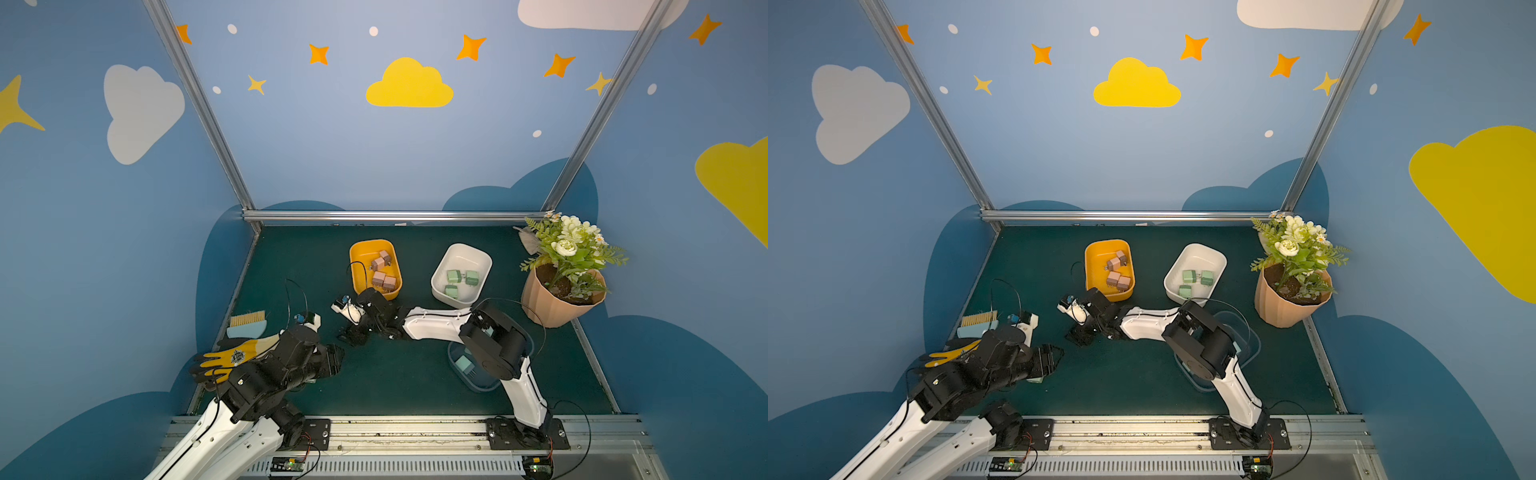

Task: Place the plugs by color into the storage box
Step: Adjust the plug at the center of the board, then pick up the plug from the center of the board.

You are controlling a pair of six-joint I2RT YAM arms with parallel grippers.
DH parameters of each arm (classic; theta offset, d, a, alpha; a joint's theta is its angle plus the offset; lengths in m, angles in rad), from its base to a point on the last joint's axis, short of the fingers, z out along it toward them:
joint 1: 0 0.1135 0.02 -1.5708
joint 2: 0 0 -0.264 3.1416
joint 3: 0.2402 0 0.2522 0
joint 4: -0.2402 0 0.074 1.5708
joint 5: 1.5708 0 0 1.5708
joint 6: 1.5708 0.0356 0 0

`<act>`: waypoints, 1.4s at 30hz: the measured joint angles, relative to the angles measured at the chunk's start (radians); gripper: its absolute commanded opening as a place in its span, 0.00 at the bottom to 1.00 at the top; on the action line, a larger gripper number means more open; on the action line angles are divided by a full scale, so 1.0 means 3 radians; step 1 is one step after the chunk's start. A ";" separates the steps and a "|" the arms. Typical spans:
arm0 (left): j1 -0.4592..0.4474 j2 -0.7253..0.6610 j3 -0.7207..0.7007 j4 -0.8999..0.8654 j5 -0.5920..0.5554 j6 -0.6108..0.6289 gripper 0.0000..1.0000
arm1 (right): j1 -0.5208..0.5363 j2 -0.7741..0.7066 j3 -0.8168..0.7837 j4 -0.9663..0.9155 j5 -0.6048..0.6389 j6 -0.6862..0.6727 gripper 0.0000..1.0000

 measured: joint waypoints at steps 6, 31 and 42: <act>-0.0001 -0.0100 -0.0025 -0.0017 0.0048 -0.0052 0.65 | 0.0006 0.0111 0.0050 -0.0074 0.0117 -0.0111 0.71; -0.0013 0.0389 0.0053 0.0338 0.0254 0.0275 0.55 | 0.0020 -0.0837 -0.0359 -0.0612 0.0746 -0.0022 0.32; -0.0132 0.1563 0.0554 0.1415 0.0590 0.0673 0.55 | -0.0586 -0.1801 -0.0820 -0.1231 0.1137 0.0221 0.29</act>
